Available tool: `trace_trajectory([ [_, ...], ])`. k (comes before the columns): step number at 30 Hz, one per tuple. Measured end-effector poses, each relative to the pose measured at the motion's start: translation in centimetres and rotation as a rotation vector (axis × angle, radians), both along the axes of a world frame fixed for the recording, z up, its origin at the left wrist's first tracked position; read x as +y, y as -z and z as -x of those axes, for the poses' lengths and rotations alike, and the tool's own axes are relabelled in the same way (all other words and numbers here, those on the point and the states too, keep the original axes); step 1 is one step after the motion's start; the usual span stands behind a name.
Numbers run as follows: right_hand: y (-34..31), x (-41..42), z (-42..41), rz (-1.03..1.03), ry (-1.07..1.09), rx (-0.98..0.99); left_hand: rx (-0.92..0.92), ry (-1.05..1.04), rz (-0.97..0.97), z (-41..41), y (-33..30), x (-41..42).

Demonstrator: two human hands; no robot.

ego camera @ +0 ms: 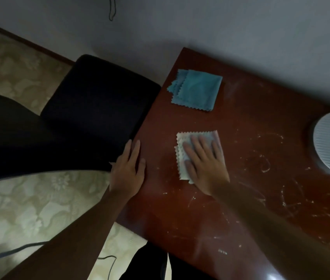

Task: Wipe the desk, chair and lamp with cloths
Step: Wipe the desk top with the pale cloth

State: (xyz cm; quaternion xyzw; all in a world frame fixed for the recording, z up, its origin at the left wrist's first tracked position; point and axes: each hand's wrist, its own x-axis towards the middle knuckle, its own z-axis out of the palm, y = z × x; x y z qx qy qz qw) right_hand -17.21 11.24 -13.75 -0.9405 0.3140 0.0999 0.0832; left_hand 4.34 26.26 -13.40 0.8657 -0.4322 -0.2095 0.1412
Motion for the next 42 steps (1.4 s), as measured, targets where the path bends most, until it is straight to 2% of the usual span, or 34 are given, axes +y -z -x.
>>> trace_trajectory([
  [2,-0.1,-2.5,-0.8,0.014,-0.009,0.024,-0.053,0.045,0.057,-0.1,0.2,0.7],
  [5,0.0,-6.0,-3.5,0.019,0.094,0.006,-0.091,0.033,0.113,-0.5,0.5,0.9],
  [7,0.0,-4.9,-5.4,0.042,0.123,-0.03,-0.093,0.004,0.108,-0.7,0.7,0.8],
  [11,0.1,1.5,-4.7,0.043,-0.159,0.005,-0.12,-0.021,0.085,-0.7,0.7,1.0],
  [14,-0.4,0.3,-4.0,-0.016,-0.274,-0.009,-0.126,-0.052,0.101,-0.8,0.6,0.9],
  [15,-0.4,-1.3,-4.8,0.007,-0.255,-0.001,-0.126,-0.057,0.106,-0.9,0.7,0.9],
  [18,-0.4,-5.6,-8.3,0.054,-0.024,-0.018,-0.111,-0.071,0.095,-1.0,0.6,0.8],
  [20,-0.1,-4.6,-10.0,0.072,0.032,-0.031,-0.081,-0.122,0.097,-0.9,0.6,0.7],
  [22,0.3,-0.5,-9.3,0.103,-0.117,-0.03,-0.062,-0.165,0.096,-0.9,0.5,0.6],
  [24,0.4,4.0,-6.9,0.047,-0.277,-0.036,-0.06,-0.186,0.074,-1.1,0.5,0.6],
  [27,-0.2,3.6,-5.3,-0.05,-0.399,0.008,-0.076,-0.178,0.043,-1.0,0.4,0.5],
  [29,-0.2,-0.2,-6.9,0.035,-0.322,0.05,-0.079,-0.18,0.031,-0.9,0.4,0.4],
  [31,-0.1,-3.8,-9.5,0.084,-0.124,0.036,-0.07,-0.187,0.025,-0.9,0.5,0.4],
  [33,0.2,-3.9,-11.0,0.123,-0.015,0.0,-0.044,-0.188,0.033,-1.0,0.6,0.4],
  [36,0.9,1.7,-9.3,0.143,-0.183,0.014,-0.032,-0.197,0.052,-1.0,0.7,0.5],
  [39,0.1,5.3,-5.8,0.013,-0.366,0.035,-0.033,-0.194,0.057,-0.9,0.6,0.5],
  [41,-0.2,2.6,-6.2,0.032,-0.369,0.06,-0.041,-0.184,0.056,-1.0,0.5,0.5],
  [42,-0.2,0.9,-7.1,0.058,-0.29,0.069,-0.04,-0.181,0.06,-1.0,0.6,0.4],
])
